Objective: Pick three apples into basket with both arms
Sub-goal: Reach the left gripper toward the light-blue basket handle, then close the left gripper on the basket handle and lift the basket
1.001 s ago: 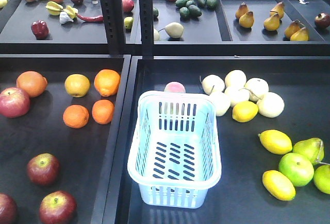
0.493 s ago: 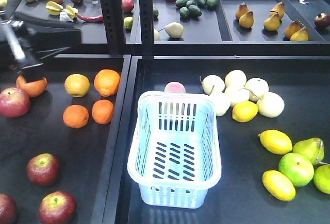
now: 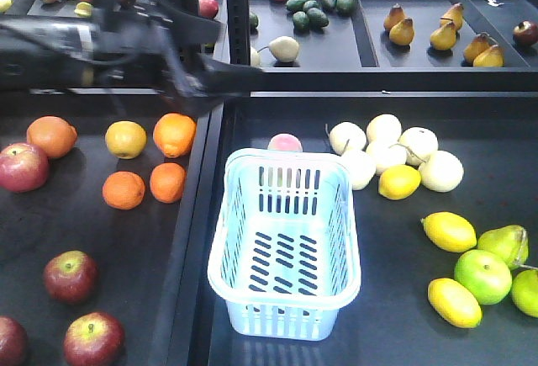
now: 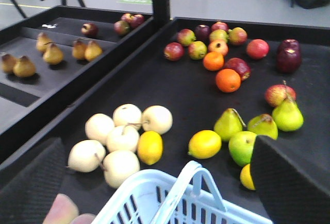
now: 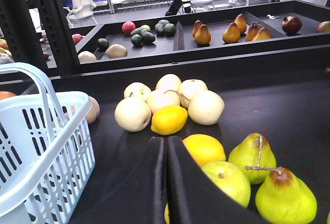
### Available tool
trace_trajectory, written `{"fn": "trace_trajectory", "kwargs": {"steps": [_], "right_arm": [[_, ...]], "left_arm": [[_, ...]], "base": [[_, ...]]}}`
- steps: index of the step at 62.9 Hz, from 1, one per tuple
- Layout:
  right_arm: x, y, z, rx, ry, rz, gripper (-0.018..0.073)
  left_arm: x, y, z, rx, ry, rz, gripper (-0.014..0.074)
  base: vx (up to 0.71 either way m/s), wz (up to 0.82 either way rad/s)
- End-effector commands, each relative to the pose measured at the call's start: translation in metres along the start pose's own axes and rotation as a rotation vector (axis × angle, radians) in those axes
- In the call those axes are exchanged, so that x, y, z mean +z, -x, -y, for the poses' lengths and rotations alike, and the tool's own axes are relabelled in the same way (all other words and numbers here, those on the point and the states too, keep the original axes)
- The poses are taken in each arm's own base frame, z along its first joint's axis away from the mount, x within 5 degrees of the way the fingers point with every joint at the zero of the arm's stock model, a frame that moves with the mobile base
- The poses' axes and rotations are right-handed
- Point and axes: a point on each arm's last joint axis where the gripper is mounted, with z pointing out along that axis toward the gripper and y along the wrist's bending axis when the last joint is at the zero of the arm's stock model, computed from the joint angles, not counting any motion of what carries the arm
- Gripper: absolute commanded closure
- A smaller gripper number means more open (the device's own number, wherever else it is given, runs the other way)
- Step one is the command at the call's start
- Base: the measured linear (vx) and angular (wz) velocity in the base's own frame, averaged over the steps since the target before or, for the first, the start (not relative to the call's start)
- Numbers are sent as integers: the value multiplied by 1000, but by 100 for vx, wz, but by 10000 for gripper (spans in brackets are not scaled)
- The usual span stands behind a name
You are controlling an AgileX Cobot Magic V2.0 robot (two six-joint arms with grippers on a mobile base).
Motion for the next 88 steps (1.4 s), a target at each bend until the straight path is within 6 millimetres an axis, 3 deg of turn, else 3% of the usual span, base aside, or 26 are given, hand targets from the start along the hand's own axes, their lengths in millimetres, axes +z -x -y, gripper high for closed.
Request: {"fn": "trace_trajectory", "kwargs": {"steps": [1, 21, 42, 70, 82, 88], "right_arm": [[0, 3, -1, -17, 11, 72, 564], [0, 3, -1, -16, 11, 72, 564], [0, 3, -1, -16, 11, 74, 564], [0, 3, -1, -16, 11, 74, 564], [0, 3, -1, -16, 11, 72, 564], [0, 3, -1, -16, 11, 72, 564]], "left_arm": [[8, 15, 3, 66, 0, 20, -52], [43, -23, -15, 80, 26, -59, 74], [55, -43, -19, 45, -11, -94, 74], [84, -96, -26, 14, -96, -180, 74], [86, -101, -26, 5, -103, -187, 82], [86, -101, -27, -4, -100, -188, 143]], "base": [[0, 0], [0, 0], [0, 0], [0, 0], [0, 0], [0, 0]]}}
